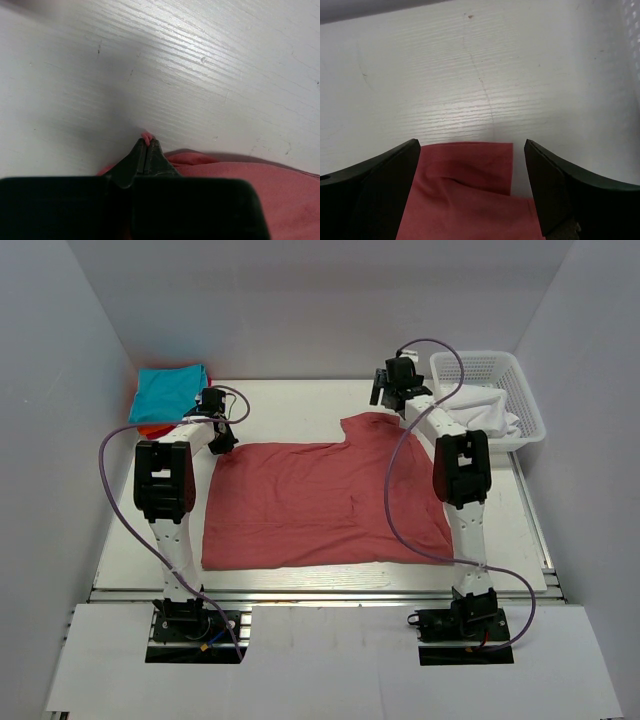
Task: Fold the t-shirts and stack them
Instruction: Grap the side of the flattened tshirt furthest away from the robot with both arms
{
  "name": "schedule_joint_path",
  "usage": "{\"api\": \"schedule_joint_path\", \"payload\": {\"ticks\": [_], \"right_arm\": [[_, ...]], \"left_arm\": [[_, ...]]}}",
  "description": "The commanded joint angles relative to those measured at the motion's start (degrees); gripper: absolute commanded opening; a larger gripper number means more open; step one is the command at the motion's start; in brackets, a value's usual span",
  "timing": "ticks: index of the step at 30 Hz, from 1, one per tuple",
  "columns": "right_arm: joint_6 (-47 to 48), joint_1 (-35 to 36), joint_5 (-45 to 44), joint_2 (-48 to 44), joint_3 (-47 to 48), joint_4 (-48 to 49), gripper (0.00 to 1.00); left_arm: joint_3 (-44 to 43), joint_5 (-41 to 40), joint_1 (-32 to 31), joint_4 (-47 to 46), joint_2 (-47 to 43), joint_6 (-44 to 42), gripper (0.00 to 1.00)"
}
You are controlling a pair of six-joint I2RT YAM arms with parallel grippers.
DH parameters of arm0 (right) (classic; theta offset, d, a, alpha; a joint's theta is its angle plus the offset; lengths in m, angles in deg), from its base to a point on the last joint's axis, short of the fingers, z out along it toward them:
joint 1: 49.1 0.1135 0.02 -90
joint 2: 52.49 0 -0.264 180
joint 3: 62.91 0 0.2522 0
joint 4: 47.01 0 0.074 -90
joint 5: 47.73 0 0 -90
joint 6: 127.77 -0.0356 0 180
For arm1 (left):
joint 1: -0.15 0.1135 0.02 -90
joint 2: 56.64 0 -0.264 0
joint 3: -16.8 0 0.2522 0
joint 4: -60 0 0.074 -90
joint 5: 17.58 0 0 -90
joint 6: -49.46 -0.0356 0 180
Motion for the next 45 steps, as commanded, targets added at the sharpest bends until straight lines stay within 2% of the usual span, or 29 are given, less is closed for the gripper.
{"api": "schedule_joint_path", "payload": {"ticks": [1,10,13,14,17,23,26,27,31,32,33,34,37,42,45], "right_arm": [[-3.47,-0.43,-1.46,4.04,4.46,-3.68,0.9],[-10.15,-0.26,-1.64,5.89,4.21,-8.86,0.9],[-11.47,-0.34,-0.58,6.68,4.03,-11.33,0.88],[-11.82,-0.26,-0.4,6.95,3.77,-11.42,0.81],[-11.74,-0.34,0.65,8.26,4.99,-11.42,0.77],[-9.81,-0.52,1.44,10.72,7.98,-10.11,0.77],[-9.11,-0.61,2.76,11.25,8.34,-9.32,0.62],[-9.28,-0.61,3.11,11.17,8.42,-9.31,0.47],[-8.49,-0.26,3.56,10.64,7.81,-9.66,0.26],[-8.49,-0.43,3.73,9.86,7.29,-9.66,0.13],[-8.49,-0.34,3.47,9.68,7.11,-9.75,0.12],[-8.4,-0.43,3.29,9.33,5.8,-9.49,0.0],[-6.21,-0.26,3.11,6.52,3.07,-5.98,0.0],[3.09,0.01,4.61,1.96,1.13,1.84,0.0],[5.83,0.01,3.39,-1.99,-4.72,5.88,0.0]], "left_arm": [[0.0,2.01,-0.07,2.53,-0.71,-0.15,0.0],[-0.61,2.53,-0.07,3.06,0.53,-0.15,0.0],[-0.61,2.54,-0.07,3.06,1.05,-0.15,0.0],[-0.61,2.54,-0.07,3.06,1.05,-0.15,0.0],[-0.61,2.54,-0.07,3.06,1.05,-0.15,0.0],[-0.09,2.54,-0.07,3.06,1.05,-0.15,0.0],[-0.09,2.54,-0.07,3.06,1.05,-0.15,0.0],[-0.09,2.54,-0.07,3.58,1.05,-0.15,0.0],[-0.09,2.54,-0.07,3.58,1.05,-0.15,0.0],[-0.09,2.02,-0.07,3.58,0.45,-0.15,0.0],[-0.09,2.01,-0.07,3.58,0.44,-0.15,0.0],[-0.09,2.01,-0.07,3.58,0.44,-0.15,0.0],[-0.09,2.01,-0.07,3.58,-0.87,-0.15,0.0],[-1.75,2.54,-0.07,3.58,-2.19,-0.67,0.0],[-0.45,2.54,-0.07,1.92,-5.09,-1.29,0.0]]}}
